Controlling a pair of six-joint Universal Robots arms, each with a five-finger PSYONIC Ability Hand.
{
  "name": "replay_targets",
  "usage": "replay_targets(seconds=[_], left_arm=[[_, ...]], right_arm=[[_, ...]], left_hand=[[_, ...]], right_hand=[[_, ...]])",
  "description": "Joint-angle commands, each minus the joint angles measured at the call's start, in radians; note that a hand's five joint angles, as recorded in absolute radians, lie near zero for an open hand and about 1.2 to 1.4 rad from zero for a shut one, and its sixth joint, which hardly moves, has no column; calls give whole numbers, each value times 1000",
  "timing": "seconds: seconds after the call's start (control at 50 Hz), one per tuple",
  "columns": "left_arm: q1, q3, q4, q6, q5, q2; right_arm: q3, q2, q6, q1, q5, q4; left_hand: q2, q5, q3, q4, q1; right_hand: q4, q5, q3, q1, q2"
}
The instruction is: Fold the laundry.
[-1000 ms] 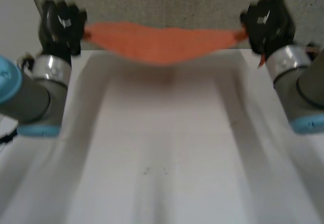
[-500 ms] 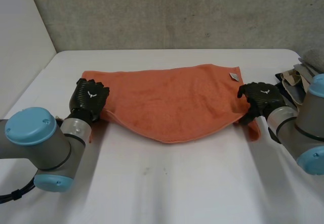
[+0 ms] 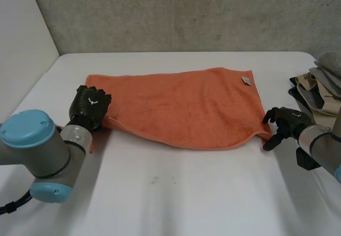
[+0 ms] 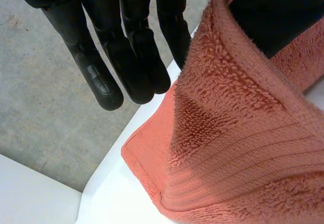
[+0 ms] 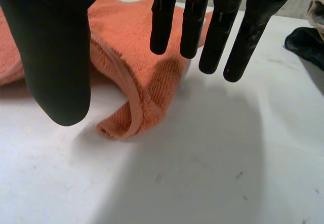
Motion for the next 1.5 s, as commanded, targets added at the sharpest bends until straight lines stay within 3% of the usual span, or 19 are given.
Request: replay_targets(seconds=[0.02, 0.06, 0.1, 0.24, 0.4, 0.52, 0.88, 0.96, 0.98, 1.04, 1.12, 1.2, 1.3, 1.38, 1.5], left_arm=[[7, 3, 1, -3, -2, -1], [9, 1, 1, -3, -2, -1], [9, -2, 1, -5, -3, -2], [6, -11, -25, 0, -8, -10], [58, -8, -183, -12, -15, 1], [102, -11, -200, -13, -18, 1], [119, -108, -156, 3, -86, 80], [122, -128, -156, 3, -84, 100], [125, -134, -156, 3, -84, 109], [127, -140, -159, 4, -80, 123], [127, -160, -178, 30, -77, 185], [125, -236, -264, 143, -69, 310], [124, -324, -428, 328, -68, 436], [130, -382, -602, 457, -46, 491], [153, -373, -671, 471, 0, 484]], right_arm=[[8, 29, -58, -5, 0, -44], [2, 42, -67, -6, -3, -70], [-4, 54, -69, -5, -9, -86], [0, 28, -113, -6, -33, -95], [77, -145, -279, -14, -52, -101], [96, -184, -397, -48, -43, -101], [100, -178, -414, -37, -41, -101], [100, -178, -415, -37, -43, -101], [100, -179, -418, -35, -44, -100], [99, -188, -447, -35, -49, -86], [123, -231, -597, -37, -58, -55], [158, -317, -844, -48, -58, 53], [201, -398, -1120, -61, -37, 361], [232, -449, -1213, -121, -29, 560], [237, -452, -1221, -135, -38, 526]], left_hand=[[199, 240, 202, 194, 245], [164, 206, 168, 159, 210], [77, 118, 80, 72, 122], [-596, -554, -592, -601, -550], [-705, -664, -702, -710, -659], [-705, -664, -702, -710, -659], [-632, -590, -628, -637, -586], [-403, -362, -400, -408, -358], [-158, -117, -155, -163, -113], [189, 231, 193, 184, 235], [199, 240, 202, 194, 245], [199, 240, 202, 194, 245], [199, 240, 202, 194, 245], [199, 240, 202, 194, 245], [199, 240, 202, 194, 245]], right_hand=[[327, 320, 332, 388, 332], [696, 689, 701, 757, 701], [884, 876, 889, 945, 889], [885, 877, 890, 945, 890], [885, 877, 890, 945, 890], [885, 877, 890, 945, 890], [885, 877, 890, 945, 890], [885, 877, 890, 945, 890], [885, 877, 890, 945, 890], [885, 877, 890, 945, 890], [885, 877, 890, 945, 890], [885, 877, 890, 945, 890], [885, 877, 890, 945, 890], [885, 877, 890, 945, 890], [885, 877, 890, 945, 890]])
